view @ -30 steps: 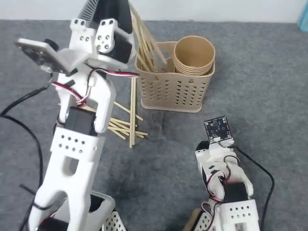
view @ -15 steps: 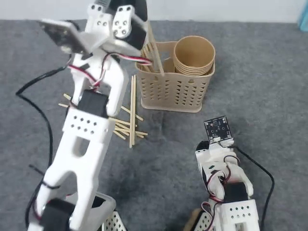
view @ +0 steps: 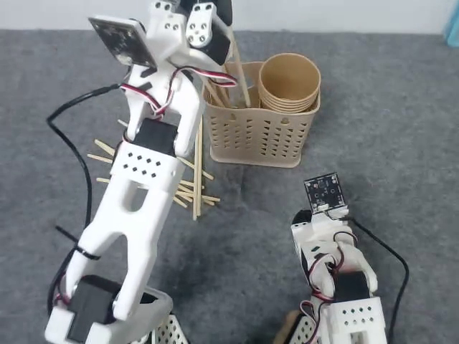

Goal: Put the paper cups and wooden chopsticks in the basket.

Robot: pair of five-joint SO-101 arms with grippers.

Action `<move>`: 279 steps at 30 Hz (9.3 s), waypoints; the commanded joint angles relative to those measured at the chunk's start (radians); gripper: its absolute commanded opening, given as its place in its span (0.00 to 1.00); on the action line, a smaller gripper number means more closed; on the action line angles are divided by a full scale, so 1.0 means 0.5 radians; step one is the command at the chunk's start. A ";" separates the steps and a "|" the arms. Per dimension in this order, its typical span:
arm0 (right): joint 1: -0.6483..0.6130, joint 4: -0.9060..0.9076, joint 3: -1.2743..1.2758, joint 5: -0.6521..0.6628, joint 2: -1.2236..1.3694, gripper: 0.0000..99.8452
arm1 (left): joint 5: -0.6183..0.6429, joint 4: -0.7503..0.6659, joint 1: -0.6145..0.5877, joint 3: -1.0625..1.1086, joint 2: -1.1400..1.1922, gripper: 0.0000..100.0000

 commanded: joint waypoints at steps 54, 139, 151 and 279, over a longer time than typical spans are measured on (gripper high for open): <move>0.023 0.014 0.040 0.000 -0.020 0.01 | 0.000 2.387 -1.034 0.023 -0.571 0.05; 0.020 0.017 0.040 0.000 -0.023 0.01 | 0.614 3.882 -1.151 -3.739 2.974 0.01; 0.017 0.008 0.040 0.000 -0.020 0.01 | 0.307 3.888 -1.261 -3.337 2.495 0.01; 0.026 0.017 0.040 0.000 -0.026 0.01 | 0.025 1.160 -0.123 0.637 -1.145 0.01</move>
